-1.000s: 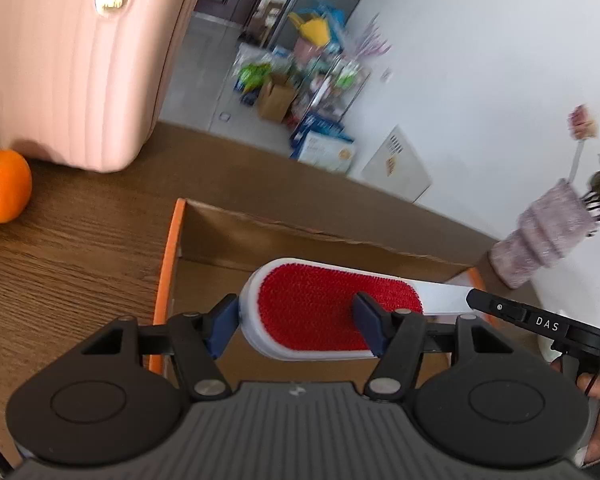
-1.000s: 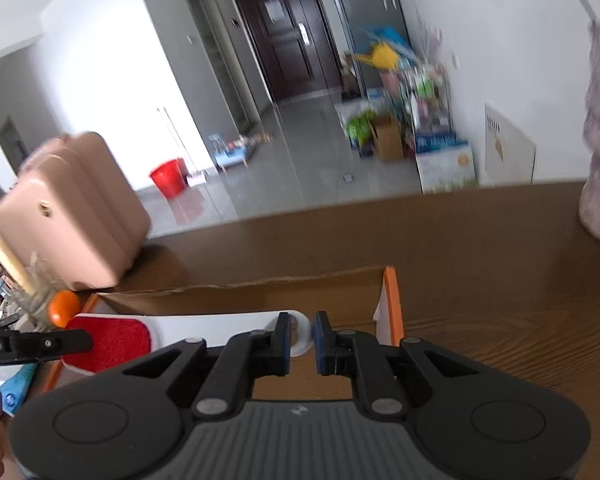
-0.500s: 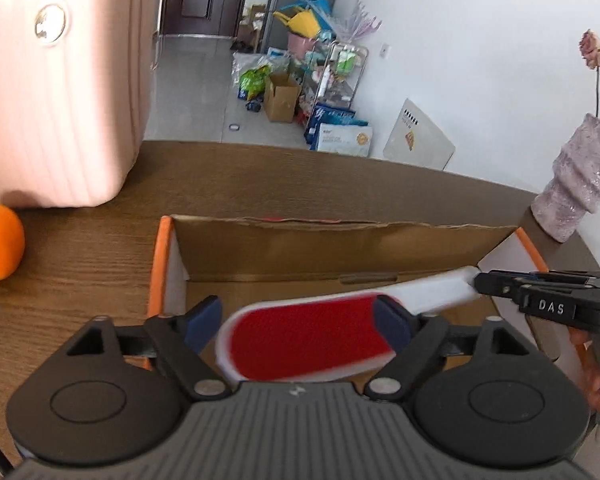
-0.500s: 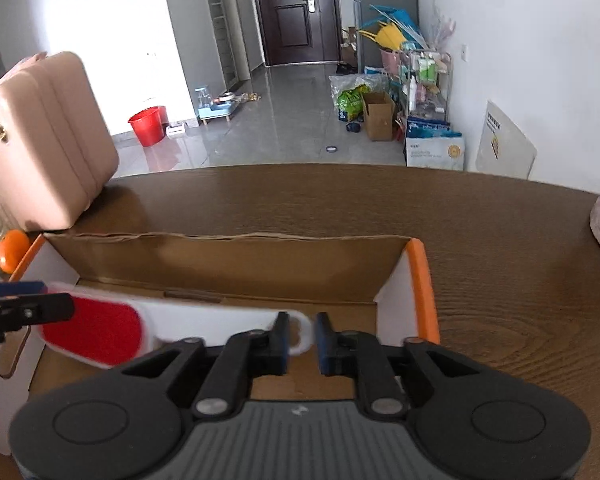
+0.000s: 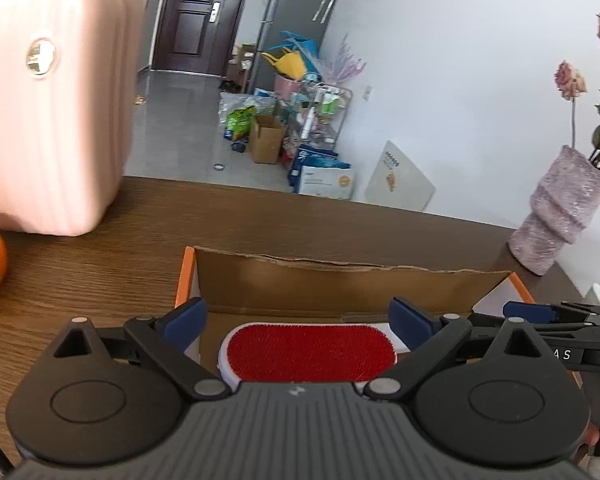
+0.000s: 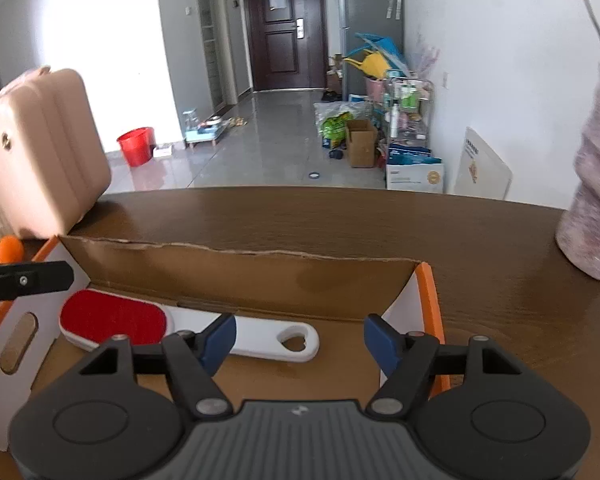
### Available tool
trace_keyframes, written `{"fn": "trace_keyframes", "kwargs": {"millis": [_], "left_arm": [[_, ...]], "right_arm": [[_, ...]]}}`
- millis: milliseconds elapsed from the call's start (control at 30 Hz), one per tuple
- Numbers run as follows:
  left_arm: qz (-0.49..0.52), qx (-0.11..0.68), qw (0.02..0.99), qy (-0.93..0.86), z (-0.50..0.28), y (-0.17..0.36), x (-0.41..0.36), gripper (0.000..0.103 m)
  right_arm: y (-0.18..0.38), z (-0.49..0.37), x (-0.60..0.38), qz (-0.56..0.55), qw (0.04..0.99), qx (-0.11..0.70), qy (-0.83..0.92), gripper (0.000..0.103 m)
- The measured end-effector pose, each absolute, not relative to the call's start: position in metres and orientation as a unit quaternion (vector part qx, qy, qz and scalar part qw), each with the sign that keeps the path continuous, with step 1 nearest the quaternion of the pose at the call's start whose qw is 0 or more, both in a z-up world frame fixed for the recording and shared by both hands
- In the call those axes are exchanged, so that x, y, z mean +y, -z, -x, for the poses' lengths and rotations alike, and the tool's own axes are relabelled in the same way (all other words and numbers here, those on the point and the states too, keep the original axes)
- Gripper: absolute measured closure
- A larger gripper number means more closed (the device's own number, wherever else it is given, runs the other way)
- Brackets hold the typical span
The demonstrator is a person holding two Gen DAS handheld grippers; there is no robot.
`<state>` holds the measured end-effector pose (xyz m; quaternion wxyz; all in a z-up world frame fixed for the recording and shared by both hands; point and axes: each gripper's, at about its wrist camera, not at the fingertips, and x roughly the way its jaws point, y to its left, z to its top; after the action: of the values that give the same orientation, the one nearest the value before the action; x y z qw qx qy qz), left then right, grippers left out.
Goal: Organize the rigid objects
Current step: 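Open the left tool to drop the lint brush into the box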
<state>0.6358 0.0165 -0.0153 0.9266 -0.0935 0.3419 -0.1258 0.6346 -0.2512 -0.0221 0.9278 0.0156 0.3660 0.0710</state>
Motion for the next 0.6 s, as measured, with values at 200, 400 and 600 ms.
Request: {"fn": "trace_keyframes", "kwargs": {"millis": [200,400,600], "left_arm": [[0.078,0.336,0.927,0.149,-0.633,0.014,-0.010,0.002],[0.062,0.323,0.929,0.169,-0.626,0.013,-0.034,0.001],[0.043,0.276,0.945,0.171,-0.595,-0.003,-0.040,0.000]], "right_arm": [[0.023,-0.624,-0.283,-0.033,0.930,0.363,-0.049,0.032],[0.024,-0.612,-0.304,-0.044,0.934,0.352,-0.039,0.031],[0.007,-0.585,-0.310,-0.058,0.940,0.332,-0.051,0.030]]}}
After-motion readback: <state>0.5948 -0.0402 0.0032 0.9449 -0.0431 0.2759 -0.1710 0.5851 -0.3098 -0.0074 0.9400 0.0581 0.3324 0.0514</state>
